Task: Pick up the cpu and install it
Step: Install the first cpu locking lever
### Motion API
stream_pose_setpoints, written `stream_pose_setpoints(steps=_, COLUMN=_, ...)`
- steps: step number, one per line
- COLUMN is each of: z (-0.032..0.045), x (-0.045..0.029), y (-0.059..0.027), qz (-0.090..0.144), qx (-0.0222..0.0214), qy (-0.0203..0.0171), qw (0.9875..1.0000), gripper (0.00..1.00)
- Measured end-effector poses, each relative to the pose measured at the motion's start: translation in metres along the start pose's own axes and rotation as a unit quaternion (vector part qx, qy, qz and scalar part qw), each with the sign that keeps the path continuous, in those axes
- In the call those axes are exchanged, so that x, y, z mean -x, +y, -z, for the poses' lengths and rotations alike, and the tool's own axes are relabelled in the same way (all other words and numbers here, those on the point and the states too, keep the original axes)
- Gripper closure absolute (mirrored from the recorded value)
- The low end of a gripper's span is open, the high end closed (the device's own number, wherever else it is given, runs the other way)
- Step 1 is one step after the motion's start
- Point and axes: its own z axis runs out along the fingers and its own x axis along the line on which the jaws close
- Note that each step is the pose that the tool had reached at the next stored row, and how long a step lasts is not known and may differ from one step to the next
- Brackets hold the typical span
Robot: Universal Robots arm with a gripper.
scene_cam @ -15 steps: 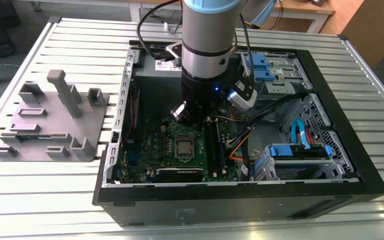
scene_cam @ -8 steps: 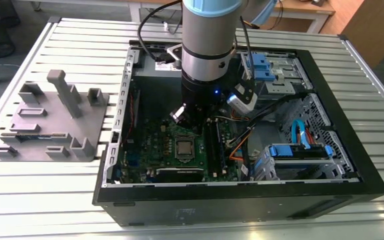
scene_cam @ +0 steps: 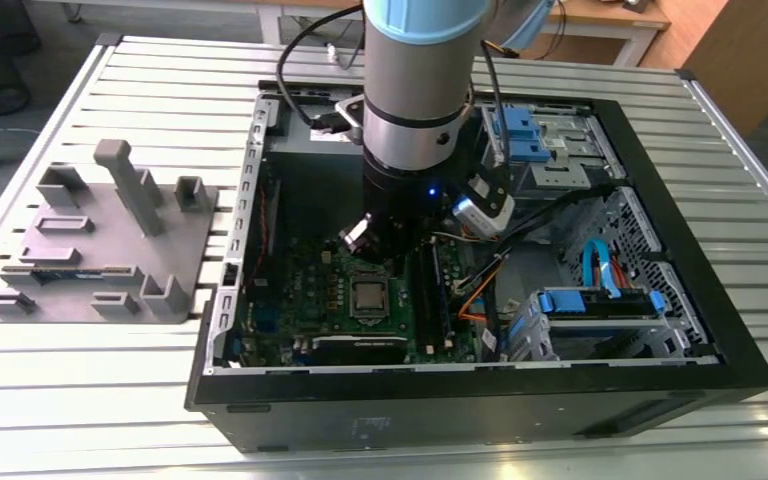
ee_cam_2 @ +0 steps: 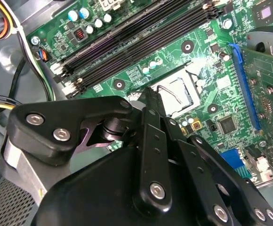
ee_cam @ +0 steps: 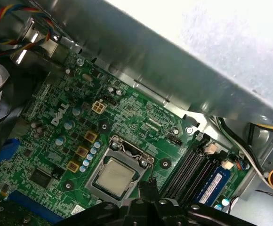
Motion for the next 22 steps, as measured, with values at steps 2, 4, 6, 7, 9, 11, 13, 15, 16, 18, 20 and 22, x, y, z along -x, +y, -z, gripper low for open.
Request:
stream_pose_setpoints(steps=2, z=-0.0010, x=-0.0004, y=-0.0007, qz=-0.002, qx=-0.0002, qy=0.0003, qw=1.0000, gripper=0.89)
stream_pose_setpoints(steps=4, z=-0.0023, x=-0.0009, y=-0.0014, qz=-0.004, qx=-0.0003, qy=0.0004, qw=1.0000, gripper=0.89)
stream_pose_setpoints(steps=6, z=-0.0038, x=-0.0016, y=-0.0024, qz=-0.006, qx=-0.0004, qy=0.0006, qw=1.0000, gripper=0.89)
stream_pose_setpoints(steps=7, z=-0.0046, x=-0.0019, y=-0.0030, qz=-0.007, qx=-0.0004, qy=0.0007, qw=1.0000, gripper=0.89)
stream_pose_setpoints(steps=9, z=-0.0060, x=-0.0026, y=-0.0041, qz=-0.010, qx=-0.0003, qy=0.0008, qw=1.0000, gripper=0.89)
stream_pose_setpoints(steps=11, z=-0.0070, x=-0.0030, y=-0.0045, qz=-0.011, qx=-0.0004, qy=0.0008, qw=0.9999, gripper=0.89)
stream_pose_setpoints(steps=13, z=-0.0081, x=-0.0030, y=-0.0047, qz=-0.011, qx=-0.0004, qy=0.0009, qw=0.9999, gripper=0.89)
stream_pose_setpoints(steps=15, z=-0.0089, x=-0.0031, y=-0.0047, qz=-0.012, qx=-0.0004, qy=0.0010, qw=0.9999, gripper=0.89)
stream_pose_setpoints(steps=16, z=-0.0089, x=-0.0031, y=-0.0047, qz=-0.012, qx=-0.0005, qy=0.0010, qw=0.9999, gripper=0.89)
stream_pose_setpoints(steps=18, z=-0.0102, x=-0.0031, y=-0.0047, qz=-0.012, qx=-0.0005, qy=0.0010, qw=0.9999, gripper=0.89)
stream_pose_setpoints(steps=20, z=-0.0102, x=-0.0031, y=-0.0047, qz=-0.012, qx=-0.0005, qy=0.0010, qw=0.9999, gripper=0.89)
stream_pose_setpoints(steps=22, z=-0.0102, x=-0.0031, y=-0.0047, qz=-0.012, qx=-0.0005, qy=0.0010, qw=0.9999, gripper=0.89)
